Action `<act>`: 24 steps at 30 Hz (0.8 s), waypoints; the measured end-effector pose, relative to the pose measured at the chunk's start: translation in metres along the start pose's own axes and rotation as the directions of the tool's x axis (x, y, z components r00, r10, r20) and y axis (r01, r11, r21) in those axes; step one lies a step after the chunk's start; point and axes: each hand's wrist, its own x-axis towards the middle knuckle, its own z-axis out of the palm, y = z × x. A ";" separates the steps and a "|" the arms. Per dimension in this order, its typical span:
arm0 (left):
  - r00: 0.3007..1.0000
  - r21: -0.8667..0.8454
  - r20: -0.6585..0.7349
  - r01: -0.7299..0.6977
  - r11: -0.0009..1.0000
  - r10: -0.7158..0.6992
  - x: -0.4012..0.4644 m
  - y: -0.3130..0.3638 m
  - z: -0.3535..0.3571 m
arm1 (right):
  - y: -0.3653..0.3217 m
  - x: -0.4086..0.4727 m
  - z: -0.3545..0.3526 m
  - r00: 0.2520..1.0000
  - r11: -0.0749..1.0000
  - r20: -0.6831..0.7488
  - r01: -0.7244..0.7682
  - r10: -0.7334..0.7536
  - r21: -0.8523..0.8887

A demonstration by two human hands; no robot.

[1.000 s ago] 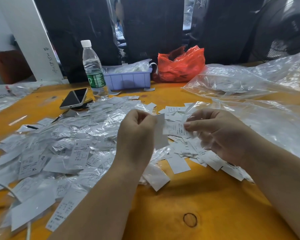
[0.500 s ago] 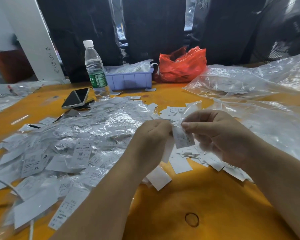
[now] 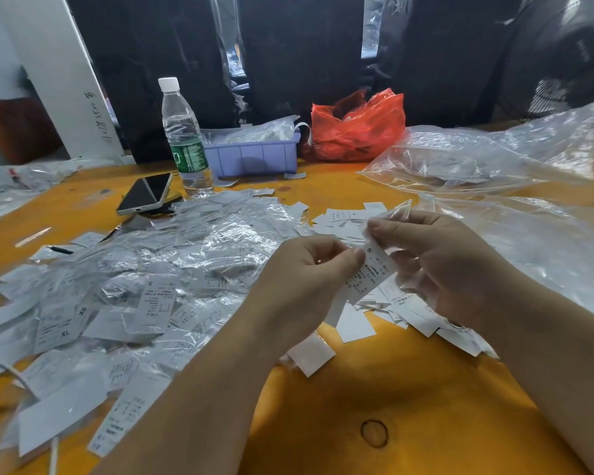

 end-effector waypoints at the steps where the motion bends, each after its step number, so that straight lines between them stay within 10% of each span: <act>1: 1.000 -0.002 0.002 0.000 1.000 0.000 0.000 0.000 0.001 | 0.000 0.000 -0.001 1.000 1.000 0.001 -0.018 0.018 0.016; 24: 0.994 -0.006 -0.106 0.026 1.000 -0.026 -0.003 0.005 0.003 | -0.005 -0.004 -0.001 0.994 0.970 0.054 -0.105 0.095 0.218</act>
